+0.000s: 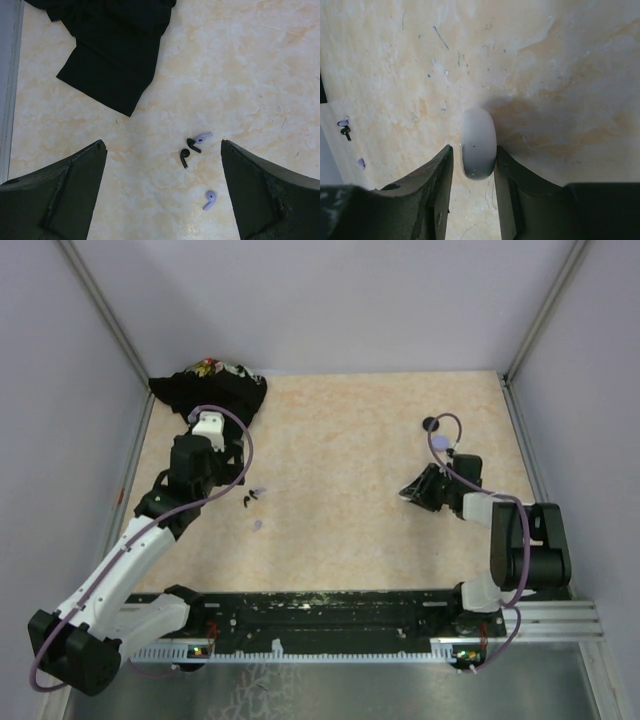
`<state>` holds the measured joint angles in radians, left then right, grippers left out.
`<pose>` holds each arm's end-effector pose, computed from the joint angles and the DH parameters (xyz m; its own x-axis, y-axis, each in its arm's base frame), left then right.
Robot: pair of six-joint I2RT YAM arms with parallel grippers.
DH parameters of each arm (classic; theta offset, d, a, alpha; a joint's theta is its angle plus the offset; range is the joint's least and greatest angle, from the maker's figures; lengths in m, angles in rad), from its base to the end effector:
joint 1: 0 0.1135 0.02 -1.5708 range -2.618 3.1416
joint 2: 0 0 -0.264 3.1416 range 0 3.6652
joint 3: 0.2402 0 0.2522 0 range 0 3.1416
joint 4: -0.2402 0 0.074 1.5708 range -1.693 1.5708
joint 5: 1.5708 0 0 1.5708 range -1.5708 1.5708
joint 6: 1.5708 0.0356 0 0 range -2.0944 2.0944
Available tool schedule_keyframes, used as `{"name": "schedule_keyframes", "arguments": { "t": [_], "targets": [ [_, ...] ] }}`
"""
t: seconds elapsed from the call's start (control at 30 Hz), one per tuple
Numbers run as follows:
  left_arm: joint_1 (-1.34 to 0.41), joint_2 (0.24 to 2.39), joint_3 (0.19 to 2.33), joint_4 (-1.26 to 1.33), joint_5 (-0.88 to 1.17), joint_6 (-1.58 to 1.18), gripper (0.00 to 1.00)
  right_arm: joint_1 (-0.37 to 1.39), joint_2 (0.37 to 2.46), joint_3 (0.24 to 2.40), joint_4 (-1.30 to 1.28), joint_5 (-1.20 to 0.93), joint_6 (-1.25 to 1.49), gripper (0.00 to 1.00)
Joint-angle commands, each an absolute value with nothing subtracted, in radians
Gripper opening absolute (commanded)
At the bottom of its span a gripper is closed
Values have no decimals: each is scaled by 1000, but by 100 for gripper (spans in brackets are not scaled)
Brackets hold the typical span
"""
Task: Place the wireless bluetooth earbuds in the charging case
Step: Place the charging case at the center of the board.
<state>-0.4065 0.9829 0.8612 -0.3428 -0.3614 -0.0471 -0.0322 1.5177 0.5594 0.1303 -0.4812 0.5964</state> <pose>0.2070 -0.0754 0.3149 -0.4148 0.1306 -0.9005 0.0600 0.9914 0.1161 0.2677 0.0079 0.1334 -0.7688 0.5229 -0.3681 0.1783 0.7280 0.6619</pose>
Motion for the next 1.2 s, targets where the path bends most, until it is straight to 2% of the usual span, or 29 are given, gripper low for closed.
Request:
{"name": "schedule_keyframes", "arguments": {
  "t": [0.0, 0.3, 0.53, 0.87, 1.17],
  "targets": [
    [-395, 965, 859, -336, -339, -48, 100, -42, 1459, 586, -2, -339, 540, 39],
    [-384, 953, 857, -336, -318, -51, 100, -42, 1350, 651, -188, -169, 427, 50],
    [-377, 960, 857, -335, -306, -54, 100, 5, 1344, 795, -234, 0, 357, 59],
    [-374, 962, 853, -334, -305, -51, 100, 2, 1532, 1016, -146, 133, 277, 66],
    [-367, 973, 853, -333, -303, -52, 100, 0, 1768, 1158, -67, 160, 300, 67]
  ]
}}
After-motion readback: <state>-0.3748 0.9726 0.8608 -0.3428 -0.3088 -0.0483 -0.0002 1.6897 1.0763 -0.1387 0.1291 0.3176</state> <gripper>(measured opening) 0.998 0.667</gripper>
